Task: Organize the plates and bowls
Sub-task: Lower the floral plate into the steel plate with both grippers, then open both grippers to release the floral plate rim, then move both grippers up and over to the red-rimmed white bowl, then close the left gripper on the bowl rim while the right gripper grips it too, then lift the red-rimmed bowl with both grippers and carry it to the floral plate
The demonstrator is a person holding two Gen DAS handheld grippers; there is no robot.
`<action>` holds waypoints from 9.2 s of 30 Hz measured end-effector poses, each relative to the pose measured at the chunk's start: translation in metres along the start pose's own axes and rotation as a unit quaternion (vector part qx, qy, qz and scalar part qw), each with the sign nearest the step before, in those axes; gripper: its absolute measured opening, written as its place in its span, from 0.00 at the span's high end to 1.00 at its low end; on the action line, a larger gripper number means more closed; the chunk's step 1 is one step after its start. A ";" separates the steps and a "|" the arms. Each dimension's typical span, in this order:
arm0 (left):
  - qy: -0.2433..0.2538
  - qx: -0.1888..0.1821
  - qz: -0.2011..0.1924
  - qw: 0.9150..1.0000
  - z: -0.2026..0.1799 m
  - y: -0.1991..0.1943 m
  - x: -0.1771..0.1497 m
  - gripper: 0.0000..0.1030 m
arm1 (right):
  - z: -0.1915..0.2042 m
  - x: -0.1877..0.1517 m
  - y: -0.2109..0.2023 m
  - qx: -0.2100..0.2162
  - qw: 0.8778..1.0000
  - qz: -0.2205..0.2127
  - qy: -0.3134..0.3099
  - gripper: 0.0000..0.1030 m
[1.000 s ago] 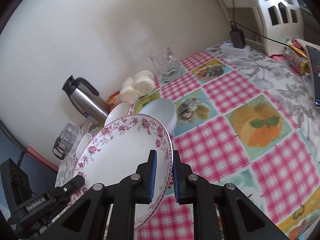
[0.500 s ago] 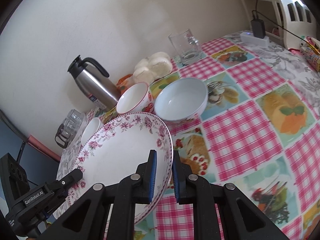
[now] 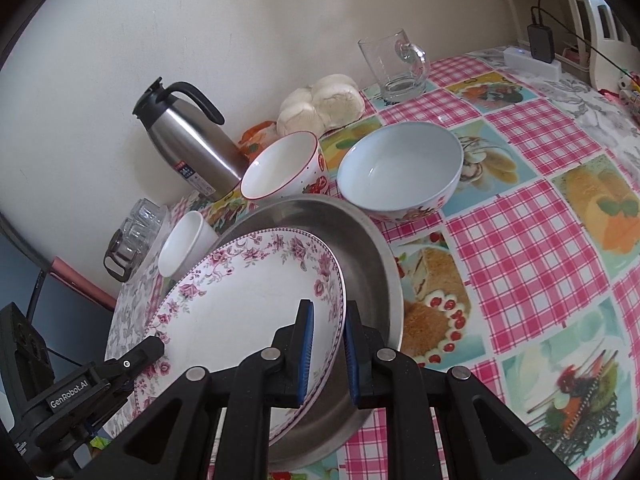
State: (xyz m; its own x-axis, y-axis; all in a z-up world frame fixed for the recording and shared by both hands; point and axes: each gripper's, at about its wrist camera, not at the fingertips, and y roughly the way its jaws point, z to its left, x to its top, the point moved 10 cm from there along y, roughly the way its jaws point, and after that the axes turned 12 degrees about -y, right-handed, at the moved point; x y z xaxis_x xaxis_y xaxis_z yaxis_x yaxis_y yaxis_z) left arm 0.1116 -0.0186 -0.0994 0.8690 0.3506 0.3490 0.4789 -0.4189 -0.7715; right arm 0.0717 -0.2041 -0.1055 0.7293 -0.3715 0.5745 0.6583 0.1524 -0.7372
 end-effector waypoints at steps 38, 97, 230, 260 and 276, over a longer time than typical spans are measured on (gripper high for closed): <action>0.005 0.062 0.039 0.997 0.018 0.036 -0.011 0.87 | -0.003 0.005 0.031 -0.035 0.999 0.021 -0.036 0.85; 0.089 0.151 -0.064 0.982 0.007 0.003 0.012 0.20 | 0.018 0.015 0.012 -0.085 0.987 -0.001 -0.137 0.16; 0.067 0.034 0.070 0.995 -0.094 0.186 0.101 0.85 | -0.007 0.137 0.183 -0.100 0.969 0.154 -0.164 0.84; 0.118 -0.021 -0.003 0.993 -0.141 0.030 0.082 0.85 | 0.028 0.150 0.011 -0.065 0.992 0.007 -0.107 0.85; 0.163 0.030 0.005 0.986 -0.121 -0.002 0.028 0.85 | 0.036 0.093 -0.040 -0.041 0.997 -0.017 -0.057 0.85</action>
State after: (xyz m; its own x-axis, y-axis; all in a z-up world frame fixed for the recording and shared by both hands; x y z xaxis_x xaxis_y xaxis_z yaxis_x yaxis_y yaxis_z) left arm 0.1503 -0.1092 -0.0241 0.8719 0.0553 0.4866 0.4709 -0.3678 -0.8019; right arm 0.1196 -0.2112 -0.0098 0.7257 -0.2679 0.6337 0.6698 0.0648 -0.7397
